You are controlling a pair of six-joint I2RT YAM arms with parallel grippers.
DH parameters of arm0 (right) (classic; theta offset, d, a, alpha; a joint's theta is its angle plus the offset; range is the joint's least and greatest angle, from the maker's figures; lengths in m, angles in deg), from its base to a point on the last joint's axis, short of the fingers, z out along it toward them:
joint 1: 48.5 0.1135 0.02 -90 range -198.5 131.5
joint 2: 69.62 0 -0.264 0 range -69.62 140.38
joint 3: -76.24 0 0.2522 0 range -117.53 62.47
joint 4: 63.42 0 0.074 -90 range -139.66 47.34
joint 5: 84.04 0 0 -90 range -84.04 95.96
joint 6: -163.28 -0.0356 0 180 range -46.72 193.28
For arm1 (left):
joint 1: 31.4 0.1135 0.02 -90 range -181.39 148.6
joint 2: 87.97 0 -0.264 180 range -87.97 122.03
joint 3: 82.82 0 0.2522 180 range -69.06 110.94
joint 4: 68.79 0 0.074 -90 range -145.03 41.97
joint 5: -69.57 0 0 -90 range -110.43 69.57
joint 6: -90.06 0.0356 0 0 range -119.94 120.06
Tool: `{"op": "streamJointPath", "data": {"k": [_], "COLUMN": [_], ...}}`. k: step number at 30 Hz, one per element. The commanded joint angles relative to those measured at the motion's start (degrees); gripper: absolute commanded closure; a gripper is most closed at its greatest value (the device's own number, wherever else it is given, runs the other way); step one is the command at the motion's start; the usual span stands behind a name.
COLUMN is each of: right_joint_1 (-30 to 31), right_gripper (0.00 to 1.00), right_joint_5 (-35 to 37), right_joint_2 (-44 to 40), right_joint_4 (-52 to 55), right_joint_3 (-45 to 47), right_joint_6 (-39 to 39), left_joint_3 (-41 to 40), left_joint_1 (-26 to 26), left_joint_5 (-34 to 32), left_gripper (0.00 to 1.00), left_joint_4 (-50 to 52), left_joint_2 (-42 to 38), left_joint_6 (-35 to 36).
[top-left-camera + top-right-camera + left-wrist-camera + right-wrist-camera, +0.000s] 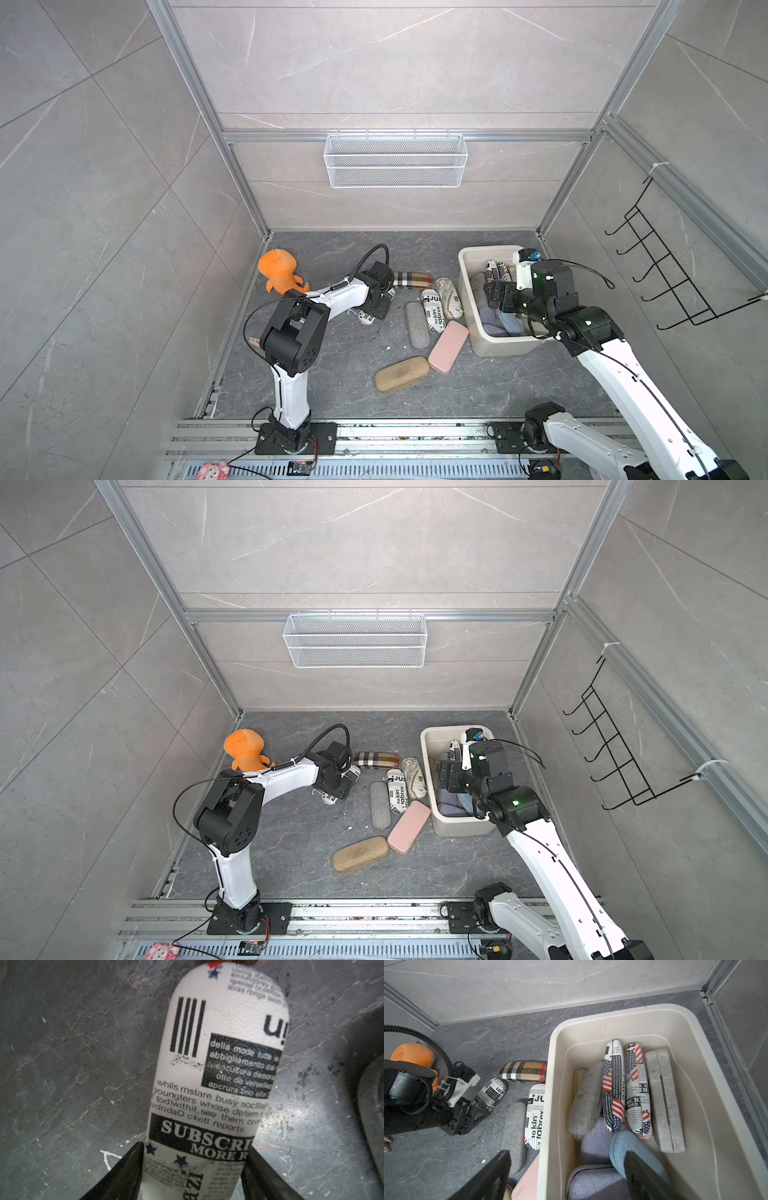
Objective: Put the glasses cases into the storage boxes
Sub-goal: Pick up the glasses case at the center of the board.
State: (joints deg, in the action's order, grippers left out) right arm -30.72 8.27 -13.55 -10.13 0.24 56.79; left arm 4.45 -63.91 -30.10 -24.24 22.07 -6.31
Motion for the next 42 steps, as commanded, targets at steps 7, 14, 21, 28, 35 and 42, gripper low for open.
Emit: {"op": "streamJointPath", "data": {"k": [7, 14, 21, 28, 35, 42], "right_joint_1": [0.35, 0.36, 1.56, 4.06, 10.98, 16.22], "right_gripper": [0.14, 0.16, 0.22, 0.24, 0.22, 0.22], "right_joint_5": [-2.34, -4.29, -9.40, -9.14, -12.68, -13.57], "right_joint_2": [-0.35, 0.26, 0.85, 1.34, 3.71, 7.31], "right_joint_4": [0.59, 0.40, -6.13, -11.81, -19.46, -24.13], "right_joint_3": [0.35, 0.36, 3.97, 4.72, 6.52, 5.88], "right_joint_6": [-0.47, -1.21, -9.41, -15.11, -22.12, -23.47], "left_joint_3": [-6.12, -13.61, -24.35, -27.55, -30.13, -27.74], "left_joint_1": [-3.36, -9.91, -13.16, -15.32, -19.24, -19.91], "left_joint_5": [-1.08, -1.20, 0.72, 1.60, 6.23, 9.36], "left_gripper": [0.38, 0.42, 0.44, 0.45, 0.44, 0.45], "left_joint_4": [0.31, 0.84, -8.87, -20.44, -42.15, -46.14], "left_joint_2": [-4.89, -13.92, -30.31, -41.05, -42.34, -40.19], "left_joint_6": [-3.01, -15.08, -22.87, -25.22, -26.71, -25.69]}}
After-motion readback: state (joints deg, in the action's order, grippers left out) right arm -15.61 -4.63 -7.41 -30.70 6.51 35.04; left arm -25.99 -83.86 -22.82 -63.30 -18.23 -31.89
